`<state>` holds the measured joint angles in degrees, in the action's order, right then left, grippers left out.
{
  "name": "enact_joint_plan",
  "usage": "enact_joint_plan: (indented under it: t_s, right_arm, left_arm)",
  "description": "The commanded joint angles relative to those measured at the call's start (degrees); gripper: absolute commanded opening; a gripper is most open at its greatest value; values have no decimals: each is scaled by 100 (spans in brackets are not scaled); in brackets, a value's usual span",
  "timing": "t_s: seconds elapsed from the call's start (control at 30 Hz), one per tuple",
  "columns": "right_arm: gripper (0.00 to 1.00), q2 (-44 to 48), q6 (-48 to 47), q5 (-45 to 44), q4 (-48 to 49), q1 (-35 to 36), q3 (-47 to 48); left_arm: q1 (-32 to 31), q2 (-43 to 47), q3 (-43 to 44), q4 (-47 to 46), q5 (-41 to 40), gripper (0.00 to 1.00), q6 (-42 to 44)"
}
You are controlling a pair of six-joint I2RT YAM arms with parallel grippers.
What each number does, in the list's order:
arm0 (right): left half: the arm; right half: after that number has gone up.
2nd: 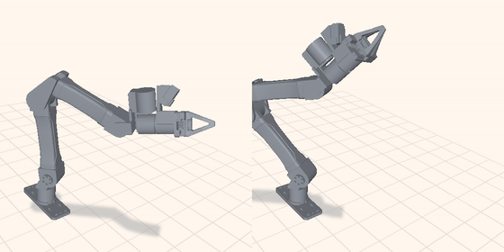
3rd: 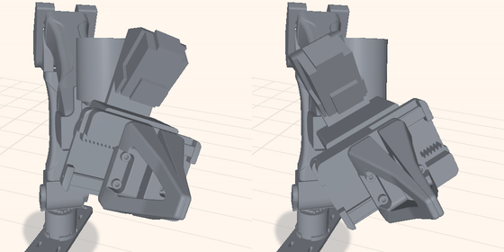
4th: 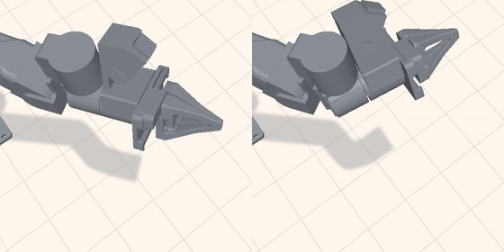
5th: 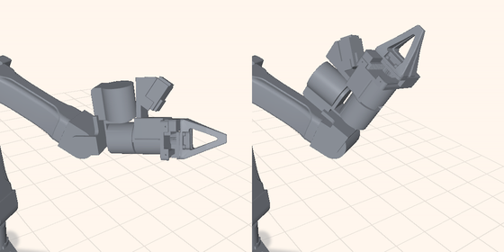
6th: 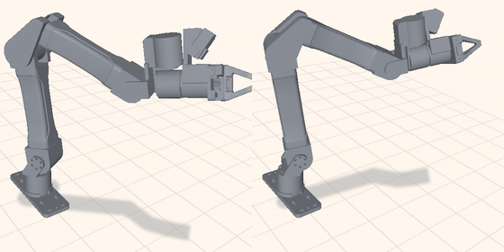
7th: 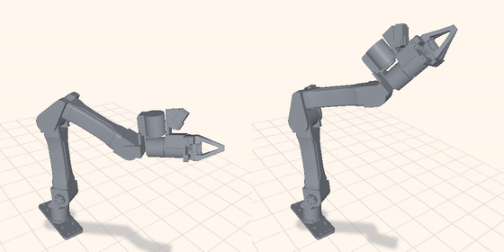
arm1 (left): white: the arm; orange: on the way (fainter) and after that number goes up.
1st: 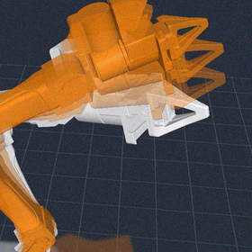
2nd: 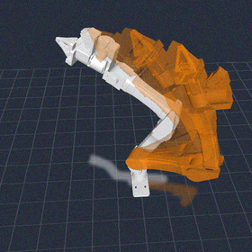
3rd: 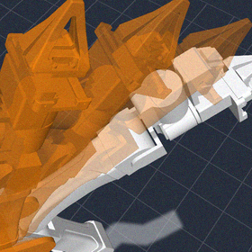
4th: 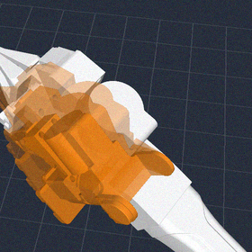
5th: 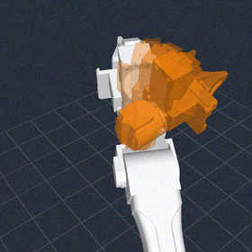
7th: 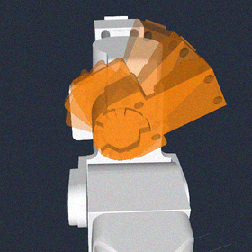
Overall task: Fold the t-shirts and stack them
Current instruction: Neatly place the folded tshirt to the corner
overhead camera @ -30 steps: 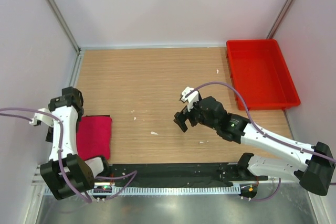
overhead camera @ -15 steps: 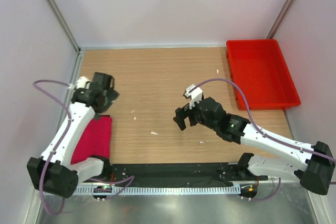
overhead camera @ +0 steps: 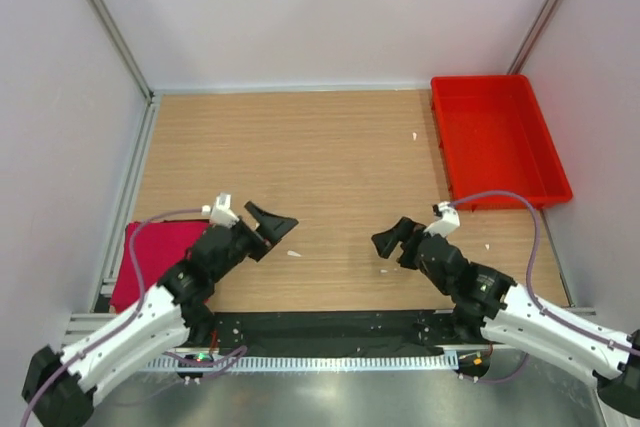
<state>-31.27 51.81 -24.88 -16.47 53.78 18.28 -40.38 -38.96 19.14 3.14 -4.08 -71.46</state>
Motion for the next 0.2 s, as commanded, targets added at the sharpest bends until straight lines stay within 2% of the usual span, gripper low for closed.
enact_joint_plan:
  t_s: [0.0,0.07,0.17]
  right_arm:
    - [100,680,1699,-755,-497,-17,-333]
    - [100,1016,1910,-694,-366,-17,-693]
    - [100,1552,2026,-492,-51,-17,-1089]
  left_arm:
    - [21,1379,-1082,-1937,-83,100,-1079]
    - [30,2631,-1534,-1992,-443,100,-1613]
    - [22,4146,-2185,-1598,-751,100,-2020]
